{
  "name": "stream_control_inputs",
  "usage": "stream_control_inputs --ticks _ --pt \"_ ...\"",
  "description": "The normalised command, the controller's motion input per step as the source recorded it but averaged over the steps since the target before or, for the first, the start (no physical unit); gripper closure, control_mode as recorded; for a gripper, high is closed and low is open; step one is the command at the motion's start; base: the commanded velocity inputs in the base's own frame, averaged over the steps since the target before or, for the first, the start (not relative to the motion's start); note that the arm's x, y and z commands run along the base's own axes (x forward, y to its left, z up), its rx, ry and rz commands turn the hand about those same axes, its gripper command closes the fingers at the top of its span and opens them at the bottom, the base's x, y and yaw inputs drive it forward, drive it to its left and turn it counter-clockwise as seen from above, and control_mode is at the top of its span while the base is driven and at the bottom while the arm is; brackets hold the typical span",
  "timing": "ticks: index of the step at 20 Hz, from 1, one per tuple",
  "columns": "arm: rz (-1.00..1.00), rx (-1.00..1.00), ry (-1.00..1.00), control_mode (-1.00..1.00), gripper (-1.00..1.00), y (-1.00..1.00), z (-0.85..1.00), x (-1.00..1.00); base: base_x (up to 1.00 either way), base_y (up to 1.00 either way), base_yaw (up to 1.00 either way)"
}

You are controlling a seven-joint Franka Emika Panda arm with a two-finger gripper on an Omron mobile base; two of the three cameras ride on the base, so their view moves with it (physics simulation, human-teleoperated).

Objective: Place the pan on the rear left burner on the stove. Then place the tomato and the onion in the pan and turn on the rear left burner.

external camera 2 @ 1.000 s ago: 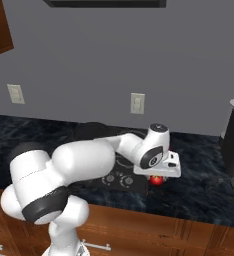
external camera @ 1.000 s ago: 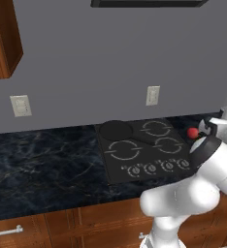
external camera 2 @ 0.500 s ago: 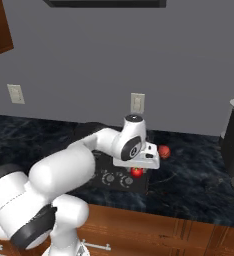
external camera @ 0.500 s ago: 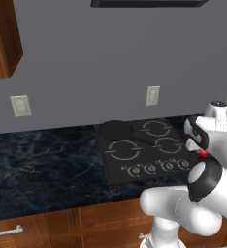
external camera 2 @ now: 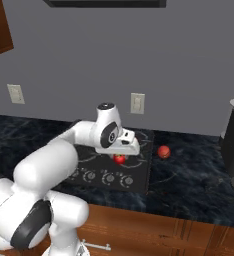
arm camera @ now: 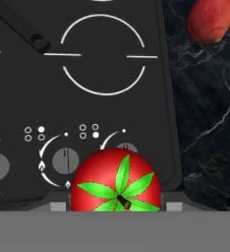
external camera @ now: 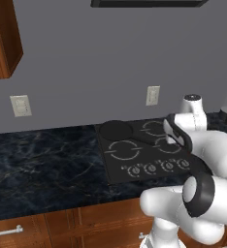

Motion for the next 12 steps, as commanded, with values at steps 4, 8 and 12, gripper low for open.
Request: stream_control_inputs --ticks 4,8,12 --pt "-0.08 -0.06 0.0 -1.0 1.0 0.53 0.38 0.65 0.0 0.0 0.0" --pt "-0.09 -0.03 0.0 -1.0 1.0 0.52 0.41 0.68 0.0 0.0 0.0" --pt "-0.05 0.0 -0.03 -1.0 1.0 0.25 0.43 0.18 0.0 0.0 0.0"
